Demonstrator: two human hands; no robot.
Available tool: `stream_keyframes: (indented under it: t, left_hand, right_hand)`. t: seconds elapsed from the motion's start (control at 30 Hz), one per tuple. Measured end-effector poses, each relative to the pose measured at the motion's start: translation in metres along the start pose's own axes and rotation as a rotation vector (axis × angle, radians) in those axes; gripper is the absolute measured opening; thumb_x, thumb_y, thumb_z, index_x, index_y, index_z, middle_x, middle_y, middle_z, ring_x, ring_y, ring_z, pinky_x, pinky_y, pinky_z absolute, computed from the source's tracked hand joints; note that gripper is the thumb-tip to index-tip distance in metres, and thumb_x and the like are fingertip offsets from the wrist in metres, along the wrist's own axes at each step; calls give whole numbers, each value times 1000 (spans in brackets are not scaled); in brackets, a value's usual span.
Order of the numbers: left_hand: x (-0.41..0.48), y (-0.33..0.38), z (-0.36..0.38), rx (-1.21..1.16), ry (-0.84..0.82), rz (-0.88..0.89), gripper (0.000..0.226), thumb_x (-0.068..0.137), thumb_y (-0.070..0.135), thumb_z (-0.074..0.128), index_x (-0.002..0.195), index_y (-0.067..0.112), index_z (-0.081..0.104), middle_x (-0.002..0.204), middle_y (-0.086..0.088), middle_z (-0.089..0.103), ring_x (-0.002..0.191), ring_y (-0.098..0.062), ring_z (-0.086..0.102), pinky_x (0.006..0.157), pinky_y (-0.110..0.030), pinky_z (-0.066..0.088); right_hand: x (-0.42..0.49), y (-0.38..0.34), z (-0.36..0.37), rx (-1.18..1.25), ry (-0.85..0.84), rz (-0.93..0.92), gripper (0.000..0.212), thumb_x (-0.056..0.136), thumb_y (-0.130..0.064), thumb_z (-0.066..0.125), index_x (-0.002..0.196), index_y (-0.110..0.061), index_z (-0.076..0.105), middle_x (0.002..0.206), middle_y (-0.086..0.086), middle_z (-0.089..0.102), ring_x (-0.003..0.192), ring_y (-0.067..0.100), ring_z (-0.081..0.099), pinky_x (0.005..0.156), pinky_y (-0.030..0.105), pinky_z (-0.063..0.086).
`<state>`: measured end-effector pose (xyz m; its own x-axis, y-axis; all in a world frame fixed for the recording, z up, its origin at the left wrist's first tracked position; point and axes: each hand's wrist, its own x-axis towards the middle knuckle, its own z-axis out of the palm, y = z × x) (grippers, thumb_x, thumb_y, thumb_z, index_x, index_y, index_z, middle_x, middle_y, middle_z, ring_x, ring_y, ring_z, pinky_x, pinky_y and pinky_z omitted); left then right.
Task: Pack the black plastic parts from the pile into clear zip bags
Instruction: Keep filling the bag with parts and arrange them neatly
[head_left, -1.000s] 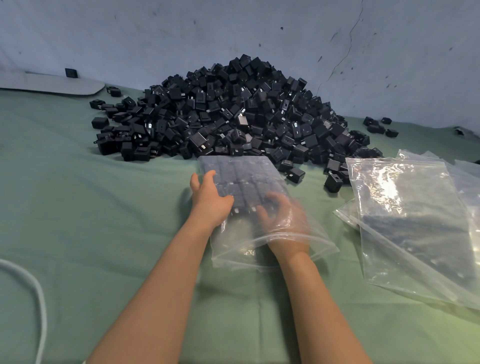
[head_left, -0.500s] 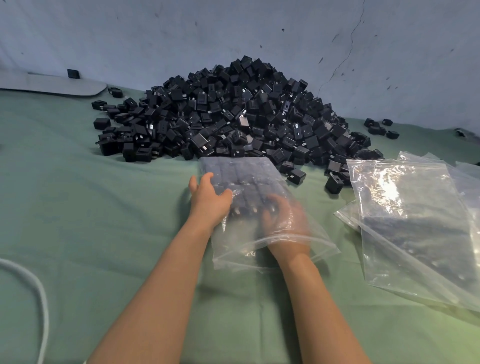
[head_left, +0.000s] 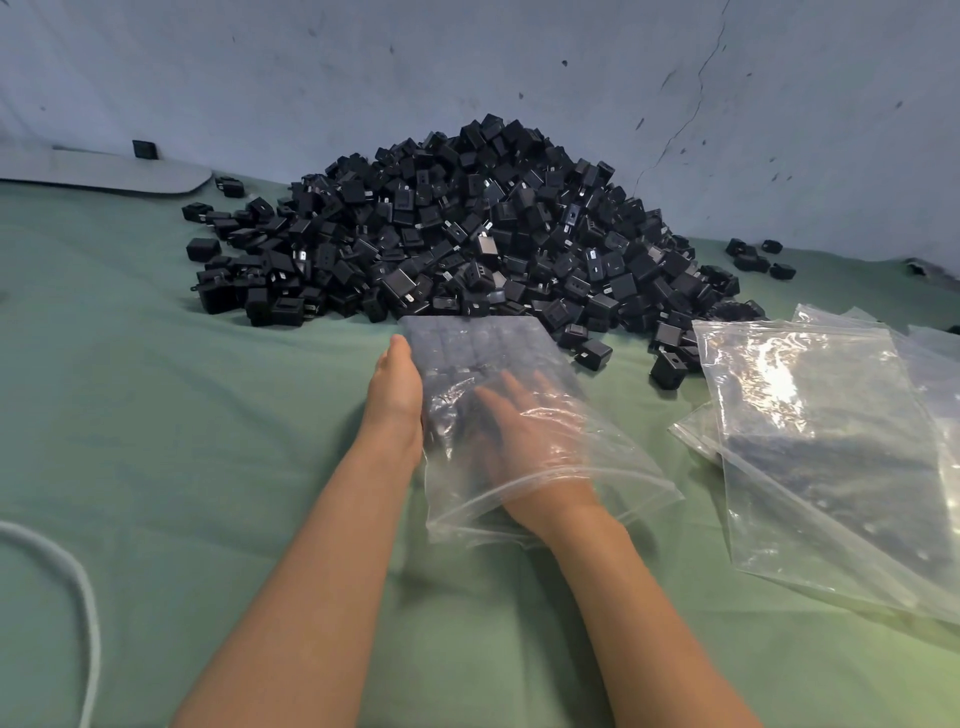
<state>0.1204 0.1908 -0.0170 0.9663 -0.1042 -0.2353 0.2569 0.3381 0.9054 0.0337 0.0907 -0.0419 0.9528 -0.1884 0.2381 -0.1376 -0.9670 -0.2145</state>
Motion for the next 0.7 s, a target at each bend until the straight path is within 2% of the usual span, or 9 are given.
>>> stream_keyframes:
  t: [0.07,0.1,0.13,0.17,0.2,0.27,0.4,0.7]
  left_hand:
    - [-1,0,2,-13,-29,-5,36,104,33,25,102,11,54,93,3,53,80,-9,55,64,-15,48]
    - [-2,0,2,-16,-51,-7,39,104,37,22,113,13,52,101,2,53,85,-9,56,69,-13,47]
    - [-1,-1,1,-22,-67,-13,48,103,40,21,130,9,46,116,-2,53,98,-12,55,78,-16,43]
    - [-1,-1,1,-33,-79,-18,56,103,43,20,139,5,38,131,-9,49,110,-16,51,85,-21,39]
    - [-2,-1,0,-42,-87,-21,61,102,46,19,142,2,34,140,-13,44,115,-16,47,87,-23,37]
    - [-3,1,-1,-53,-98,-24,65,101,49,16,143,1,31,146,-15,39,115,-16,46,87,-24,37]
    - [-4,2,-2,-74,-120,-40,71,99,54,13,146,3,27,149,-14,34,133,-22,39,90,-26,36]
    - [-6,3,-2,-103,-142,-42,73,98,57,12,147,5,26,151,-13,31,136,-22,36,91,-28,35]
  right_hand:
    - [2,2,3,34,-17,-1,45,92,-28,48,137,-33,44,149,-9,32,141,24,22,113,46,23]
    - [2,4,6,51,-9,-8,46,92,-27,49,138,-31,44,148,-8,33,141,23,23,114,44,23]
    - [2,4,8,60,3,-18,47,92,-26,50,139,-29,44,148,-7,35,141,23,24,114,43,24]
    - [3,5,9,60,16,-24,46,93,-25,50,139,-28,44,146,-7,36,141,22,26,113,42,25]
    - [3,5,10,56,25,-25,44,94,-25,49,138,-27,45,145,-7,38,140,22,28,113,40,26]
    - [4,5,11,53,44,-25,40,95,-26,47,135,-27,48,141,-6,42,138,22,32,112,39,28]
    - [2,5,11,66,90,-3,37,95,-25,47,132,-27,53,140,-6,45,134,22,38,108,36,33]
    - [1,2,12,107,110,22,34,93,-28,51,126,-29,58,132,-5,51,124,24,46,104,37,37]
